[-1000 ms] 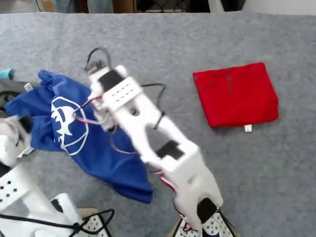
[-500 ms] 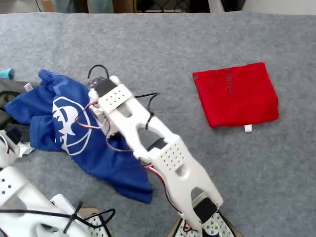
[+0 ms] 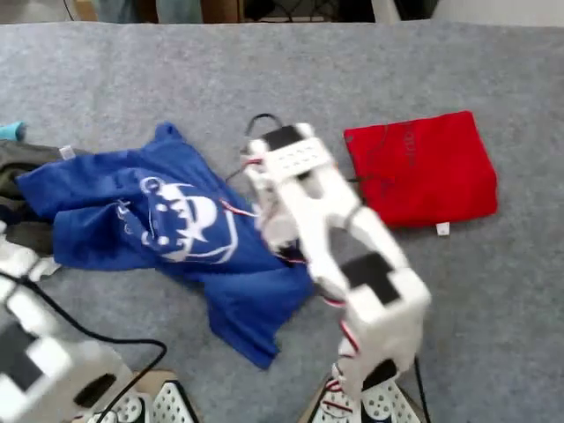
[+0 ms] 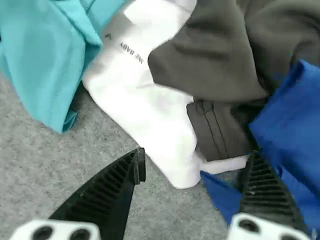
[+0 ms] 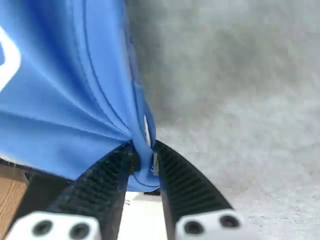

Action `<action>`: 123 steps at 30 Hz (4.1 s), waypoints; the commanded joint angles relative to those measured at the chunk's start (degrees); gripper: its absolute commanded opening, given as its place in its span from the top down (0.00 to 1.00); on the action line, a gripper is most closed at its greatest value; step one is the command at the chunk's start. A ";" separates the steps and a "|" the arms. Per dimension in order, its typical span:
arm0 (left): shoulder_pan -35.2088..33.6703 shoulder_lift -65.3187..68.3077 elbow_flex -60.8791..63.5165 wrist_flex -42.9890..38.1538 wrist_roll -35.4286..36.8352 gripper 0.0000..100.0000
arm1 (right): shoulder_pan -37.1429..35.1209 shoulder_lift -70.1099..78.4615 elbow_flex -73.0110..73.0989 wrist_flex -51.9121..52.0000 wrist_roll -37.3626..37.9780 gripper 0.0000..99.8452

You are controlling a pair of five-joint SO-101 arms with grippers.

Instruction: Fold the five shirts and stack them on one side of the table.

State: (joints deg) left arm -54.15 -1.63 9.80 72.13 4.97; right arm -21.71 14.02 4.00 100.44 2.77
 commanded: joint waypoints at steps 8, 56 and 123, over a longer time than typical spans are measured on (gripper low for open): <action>11.12 22.51 -33.54 8.26 11.87 0.67 | 17.32 -34.24 6.02 0.44 10.11 0.98; 1.63 50.90 -105.36 28.84 11.60 0.71 | 7.47 -51.38 24.57 0.09 11.16 0.98; 38.37 60.31 -77.05 13.71 38.24 0.83 | 16.88 -10.77 26.68 -74.81 1.58 0.94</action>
State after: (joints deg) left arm -15.21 59.21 -63.87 86.55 42.68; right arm -4.92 3.38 31.96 26.68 4.62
